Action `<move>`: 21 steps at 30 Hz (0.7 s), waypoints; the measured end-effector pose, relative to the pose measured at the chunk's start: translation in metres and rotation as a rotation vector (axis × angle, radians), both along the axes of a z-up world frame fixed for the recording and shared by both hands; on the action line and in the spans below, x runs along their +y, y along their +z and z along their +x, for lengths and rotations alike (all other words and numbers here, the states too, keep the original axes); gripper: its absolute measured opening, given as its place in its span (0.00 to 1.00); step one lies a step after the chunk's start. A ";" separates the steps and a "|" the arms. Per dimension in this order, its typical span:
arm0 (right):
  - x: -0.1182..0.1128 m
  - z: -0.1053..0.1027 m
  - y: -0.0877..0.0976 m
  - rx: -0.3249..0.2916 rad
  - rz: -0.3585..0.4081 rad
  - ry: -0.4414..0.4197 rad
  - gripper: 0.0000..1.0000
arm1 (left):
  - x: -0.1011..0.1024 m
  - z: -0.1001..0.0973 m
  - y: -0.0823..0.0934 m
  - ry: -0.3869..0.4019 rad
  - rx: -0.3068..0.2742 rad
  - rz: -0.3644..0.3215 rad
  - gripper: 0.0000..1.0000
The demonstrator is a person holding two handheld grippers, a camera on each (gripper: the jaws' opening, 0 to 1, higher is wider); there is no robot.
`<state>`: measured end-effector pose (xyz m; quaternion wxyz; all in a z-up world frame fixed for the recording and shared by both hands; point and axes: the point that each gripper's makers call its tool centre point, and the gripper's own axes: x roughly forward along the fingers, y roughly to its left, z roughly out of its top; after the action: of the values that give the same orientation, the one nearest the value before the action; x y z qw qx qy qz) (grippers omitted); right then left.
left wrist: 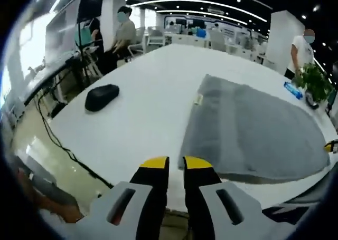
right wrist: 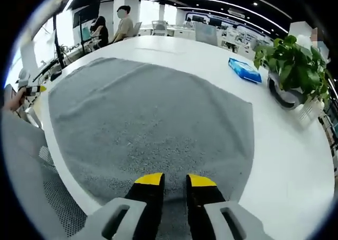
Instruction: Open the folded towel by lifting each exposed corner and separating the folded layers until the towel lies flat within the target outline without major curled edges
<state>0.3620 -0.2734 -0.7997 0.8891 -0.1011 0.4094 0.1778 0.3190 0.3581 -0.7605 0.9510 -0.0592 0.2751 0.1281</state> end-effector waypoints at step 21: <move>0.007 0.044 -0.015 0.011 0.030 -0.009 0.54 | -0.107 0.074 -0.046 -0.432 0.185 0.035 0.36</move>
<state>0.4056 -0.2666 -0.8143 0.8891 -0.0848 0.4119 0.1805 0.3933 0.2515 -0.8069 0.9279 0.0294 0.3652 -0.0687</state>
